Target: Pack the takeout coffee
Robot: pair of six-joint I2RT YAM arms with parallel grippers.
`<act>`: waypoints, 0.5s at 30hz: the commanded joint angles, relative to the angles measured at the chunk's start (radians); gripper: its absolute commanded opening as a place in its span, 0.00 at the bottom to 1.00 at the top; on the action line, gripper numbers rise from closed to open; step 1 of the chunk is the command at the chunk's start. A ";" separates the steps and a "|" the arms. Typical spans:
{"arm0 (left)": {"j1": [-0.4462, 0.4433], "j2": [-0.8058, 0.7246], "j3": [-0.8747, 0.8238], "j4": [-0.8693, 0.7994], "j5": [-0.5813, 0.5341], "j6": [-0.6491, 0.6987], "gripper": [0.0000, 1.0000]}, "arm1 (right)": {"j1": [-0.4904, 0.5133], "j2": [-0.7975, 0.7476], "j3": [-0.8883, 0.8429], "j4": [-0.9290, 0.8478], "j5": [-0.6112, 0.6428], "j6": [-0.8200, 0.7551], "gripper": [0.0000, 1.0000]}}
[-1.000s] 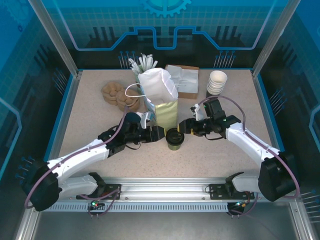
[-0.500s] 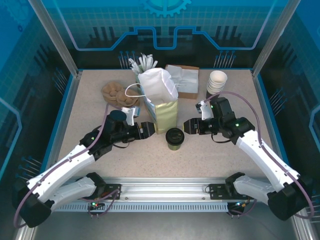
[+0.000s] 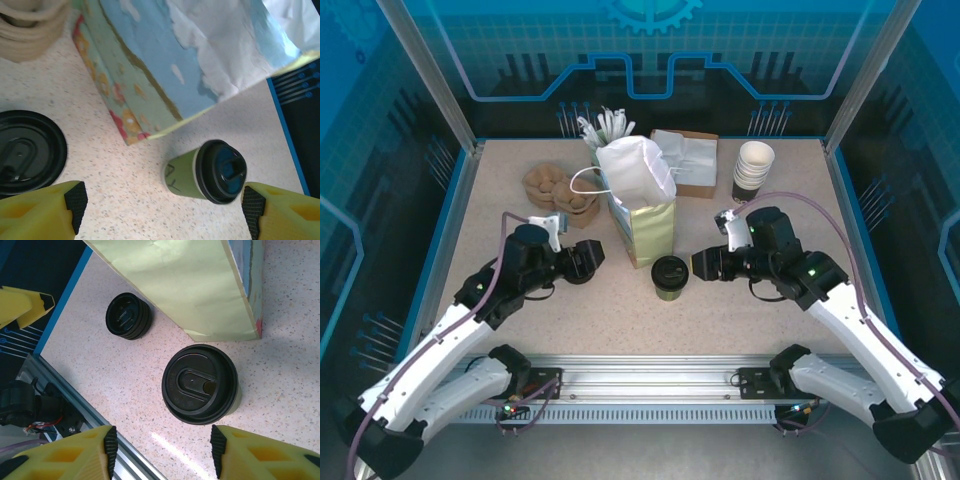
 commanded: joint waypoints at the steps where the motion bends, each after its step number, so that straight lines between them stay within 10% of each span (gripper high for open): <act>1: 0.029 -0.018 0.040 -0.040 -0.085 0.030 0.85 | 0.023 -0.012 0.040 0.001 0.003 -0.017 0.52; 15: 0.234 0.067 0.117 -0.081 -0.016 0.004 0.86 | 0.012 0.169 0.298 -0.047 0.088 -0.098 0.54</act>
